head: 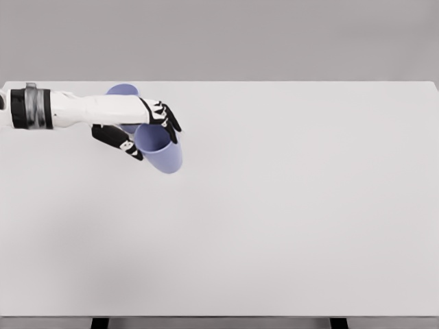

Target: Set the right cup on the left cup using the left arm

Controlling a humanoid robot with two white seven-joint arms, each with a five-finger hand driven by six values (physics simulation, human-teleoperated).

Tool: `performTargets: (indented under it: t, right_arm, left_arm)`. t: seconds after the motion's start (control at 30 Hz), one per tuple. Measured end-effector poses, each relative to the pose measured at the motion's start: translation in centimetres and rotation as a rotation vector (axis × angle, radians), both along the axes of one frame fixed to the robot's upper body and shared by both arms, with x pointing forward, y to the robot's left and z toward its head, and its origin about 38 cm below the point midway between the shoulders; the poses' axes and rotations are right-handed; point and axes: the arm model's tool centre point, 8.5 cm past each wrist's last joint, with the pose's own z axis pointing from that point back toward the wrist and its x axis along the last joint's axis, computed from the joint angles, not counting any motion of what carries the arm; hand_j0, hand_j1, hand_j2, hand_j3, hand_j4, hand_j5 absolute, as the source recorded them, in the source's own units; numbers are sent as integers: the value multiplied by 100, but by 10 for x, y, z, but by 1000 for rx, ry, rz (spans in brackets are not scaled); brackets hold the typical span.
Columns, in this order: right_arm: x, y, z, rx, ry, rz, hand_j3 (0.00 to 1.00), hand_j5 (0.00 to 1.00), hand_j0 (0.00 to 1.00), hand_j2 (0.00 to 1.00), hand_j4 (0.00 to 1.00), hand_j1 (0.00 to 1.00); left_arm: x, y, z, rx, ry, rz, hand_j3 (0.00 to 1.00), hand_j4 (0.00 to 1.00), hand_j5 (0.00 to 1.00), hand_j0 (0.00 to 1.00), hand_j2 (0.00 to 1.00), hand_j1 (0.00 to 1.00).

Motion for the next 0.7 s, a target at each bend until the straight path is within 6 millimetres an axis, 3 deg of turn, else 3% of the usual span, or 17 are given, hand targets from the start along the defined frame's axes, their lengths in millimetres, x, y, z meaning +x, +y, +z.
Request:
performTargets:
  t: [0.37,0.53,0.7]
  right_arm:
    - [-1,0,0,0,2,0,100,100,100,100,100,100]
    - [0,0,0,0,0,0,100,100,100,100,100,100]
    - [0,0,0,0,0,0,100,100,100,100,100,100]
  left_arm:
    - [4,34,25,1,-55,81,46,46,46,46,46,46]
    - [8,45,46,-3,-99,110,46,46,46,46,46,46]
    - [13,58,52,3,-110,148,46,46,46,46,46,46]
